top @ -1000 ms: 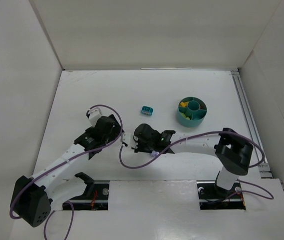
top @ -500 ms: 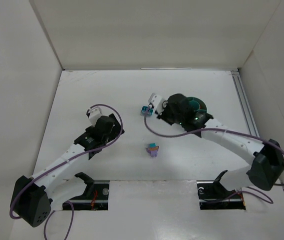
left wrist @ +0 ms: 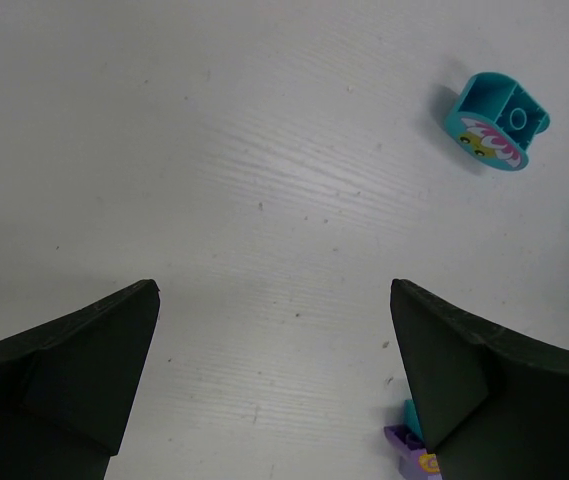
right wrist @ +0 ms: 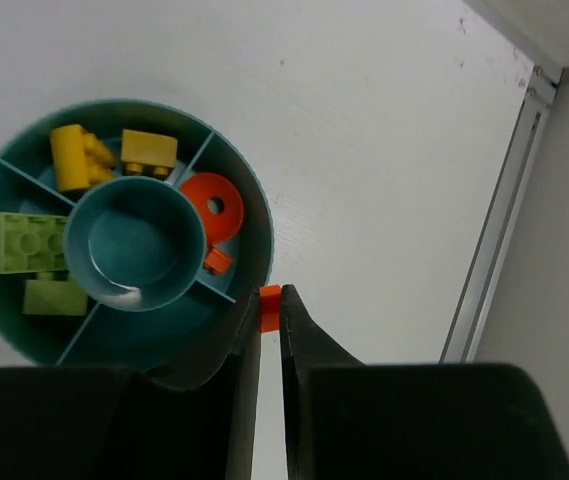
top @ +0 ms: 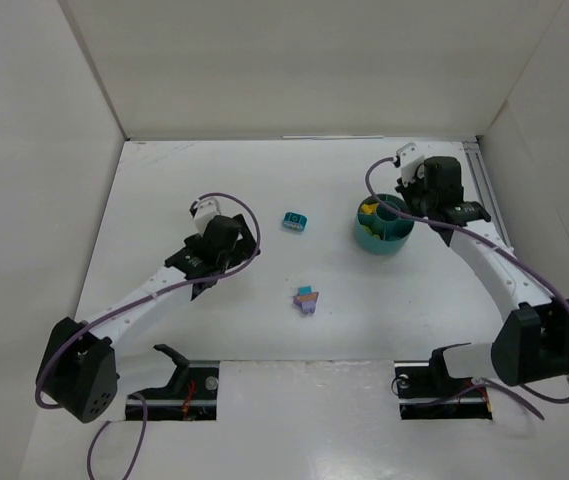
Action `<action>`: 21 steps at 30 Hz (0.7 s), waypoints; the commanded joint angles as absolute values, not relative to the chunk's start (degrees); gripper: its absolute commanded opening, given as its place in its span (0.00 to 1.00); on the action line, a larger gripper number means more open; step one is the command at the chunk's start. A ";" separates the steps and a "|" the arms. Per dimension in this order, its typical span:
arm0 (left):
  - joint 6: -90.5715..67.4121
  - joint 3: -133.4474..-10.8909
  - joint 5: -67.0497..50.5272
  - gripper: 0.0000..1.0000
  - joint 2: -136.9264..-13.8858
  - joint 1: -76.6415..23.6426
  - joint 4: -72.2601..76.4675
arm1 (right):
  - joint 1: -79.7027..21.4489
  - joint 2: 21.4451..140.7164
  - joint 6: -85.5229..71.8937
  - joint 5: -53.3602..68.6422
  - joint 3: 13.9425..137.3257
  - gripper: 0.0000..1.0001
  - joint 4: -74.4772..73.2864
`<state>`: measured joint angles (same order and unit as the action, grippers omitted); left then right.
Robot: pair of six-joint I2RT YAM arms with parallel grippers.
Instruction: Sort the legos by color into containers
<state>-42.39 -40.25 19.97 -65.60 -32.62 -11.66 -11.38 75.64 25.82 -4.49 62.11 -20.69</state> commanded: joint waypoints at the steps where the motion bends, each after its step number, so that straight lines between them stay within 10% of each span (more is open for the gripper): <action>1: -39.73 -45.34 19.51 1.00 -68.28 -32.61 -8.61 | -9.05 78.04 24.52 -0.89 64.86 0.15 -19.87; 13: -37.36 -50.54 17.40 1.00 -74.88 -32.61 -8.09 | -7.29 86.13 25.05 4.74 66.71 0.22 -17.41; 21: -35.07 -50.54 13.54 1.00 -74.88 -32.61 -7.56 | -7.29 85.88 24.52 5.89 67.24 0.49 -17.40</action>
